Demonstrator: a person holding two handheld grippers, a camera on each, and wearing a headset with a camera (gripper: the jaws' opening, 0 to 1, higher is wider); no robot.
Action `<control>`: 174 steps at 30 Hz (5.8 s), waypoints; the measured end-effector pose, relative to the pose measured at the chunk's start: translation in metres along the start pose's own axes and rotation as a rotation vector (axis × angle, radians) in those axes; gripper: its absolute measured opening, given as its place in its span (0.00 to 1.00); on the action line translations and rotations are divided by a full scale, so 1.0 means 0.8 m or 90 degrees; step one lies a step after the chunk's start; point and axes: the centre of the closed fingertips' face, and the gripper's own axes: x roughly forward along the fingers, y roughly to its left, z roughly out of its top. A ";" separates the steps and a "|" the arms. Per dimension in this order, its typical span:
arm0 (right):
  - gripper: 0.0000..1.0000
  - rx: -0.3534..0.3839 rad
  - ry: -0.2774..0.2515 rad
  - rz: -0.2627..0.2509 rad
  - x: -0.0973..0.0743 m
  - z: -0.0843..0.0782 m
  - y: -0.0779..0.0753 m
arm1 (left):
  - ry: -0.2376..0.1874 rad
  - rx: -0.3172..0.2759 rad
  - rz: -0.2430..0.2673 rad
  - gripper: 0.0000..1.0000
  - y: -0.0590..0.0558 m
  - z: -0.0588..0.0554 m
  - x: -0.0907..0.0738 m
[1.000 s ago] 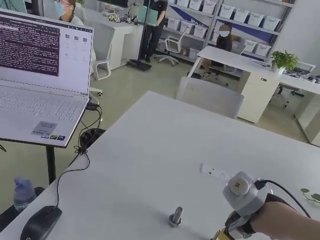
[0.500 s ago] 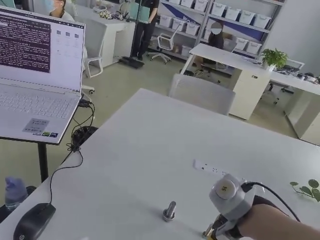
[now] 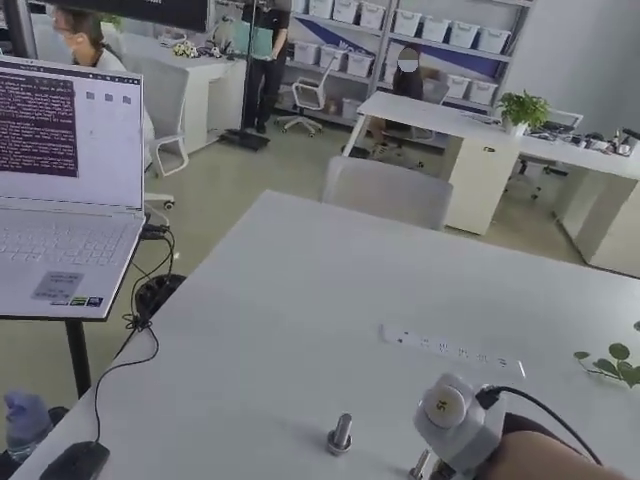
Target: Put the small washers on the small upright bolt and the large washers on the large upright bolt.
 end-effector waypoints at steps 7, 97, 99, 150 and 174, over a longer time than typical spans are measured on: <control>0.28 0.008 0.001 0.006 0.007 -0.010 0.013 | 0.001 0.003 0.000 0.82 0.001 0.008 0.000; 0.13 0.014 -0.012 0.020 0.077 -0.044 0.027 | 0.026 -0.003 0.027 0.77 -0.001 -0.002 0.002; 0.13 0.012 -0.011 0.019 0.078 -0.045 0.026 | 0.028 -0.004 0.026 0.77 -0.002 -0.002 0.003; 0.13 0.047 -0.042 -0.027 -0.001 -0.023 -0.084 | 0.017 -0.024 0.036 0.77 -0.003 -0.002 0.018; 0.13 0.025 -0.049 -0.040 0.003 0.015 -0.105 | 0.019 -0.033 0.041 0.76 0.003 -0.007 0.012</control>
